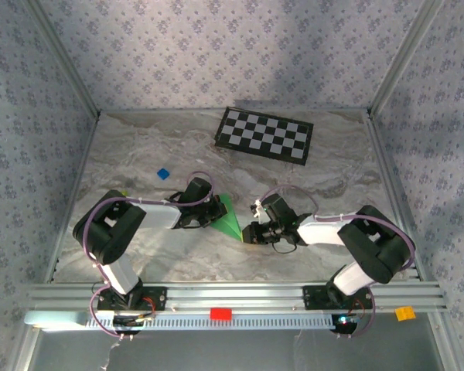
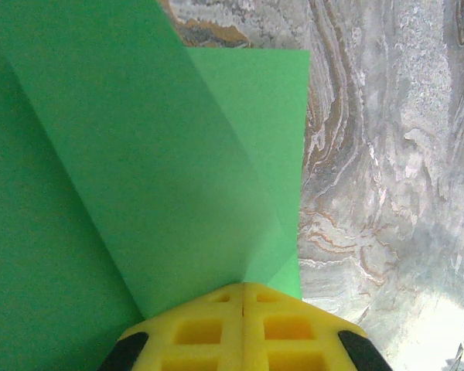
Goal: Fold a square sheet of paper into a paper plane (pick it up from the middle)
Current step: Fourth fold the wing at the center of the table.
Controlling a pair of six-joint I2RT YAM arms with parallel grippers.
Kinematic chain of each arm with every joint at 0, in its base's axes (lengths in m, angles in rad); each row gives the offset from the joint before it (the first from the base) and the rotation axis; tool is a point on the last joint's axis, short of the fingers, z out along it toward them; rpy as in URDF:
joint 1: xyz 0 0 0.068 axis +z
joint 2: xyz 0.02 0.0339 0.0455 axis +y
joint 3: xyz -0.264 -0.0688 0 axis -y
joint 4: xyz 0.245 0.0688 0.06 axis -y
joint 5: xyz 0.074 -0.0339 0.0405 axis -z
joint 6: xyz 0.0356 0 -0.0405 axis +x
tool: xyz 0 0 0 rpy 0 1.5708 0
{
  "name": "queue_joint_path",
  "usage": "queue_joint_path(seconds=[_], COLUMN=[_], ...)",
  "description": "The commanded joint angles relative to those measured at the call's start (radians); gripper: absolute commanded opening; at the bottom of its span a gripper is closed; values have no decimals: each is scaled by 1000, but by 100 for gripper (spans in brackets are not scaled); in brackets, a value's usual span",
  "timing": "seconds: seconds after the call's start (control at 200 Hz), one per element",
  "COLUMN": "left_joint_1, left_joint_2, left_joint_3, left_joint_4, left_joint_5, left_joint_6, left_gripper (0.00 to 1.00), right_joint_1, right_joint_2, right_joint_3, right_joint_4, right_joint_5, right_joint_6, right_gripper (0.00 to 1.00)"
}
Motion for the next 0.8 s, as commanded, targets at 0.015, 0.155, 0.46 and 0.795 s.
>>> queue_joint_path(seconds=[0.015,0.155,0.46,0.795], left_joint_1=[1,1,1,1], left_joint_2=[34,33,34,35], left_joint_3=[-6,-6,-6,-7], left_joint_4=[-55,-56,-56,-55], left_joint_5=[-22,-21,-20,-20], left_joint_6=[1,1,1,2], left_gripper=[0,0,0,0], right_joint_1=[7,7,21,35], right_joint_2=[39,32,1,-7], right_joint_3=[-27,-21,25,51], right_joint_4=[-140,-143,-230,-266], right_joint_5=[51,48,100,140], right_joint_6=[-16,-19,-67,-87], right_gripper=[13,16,24,24])
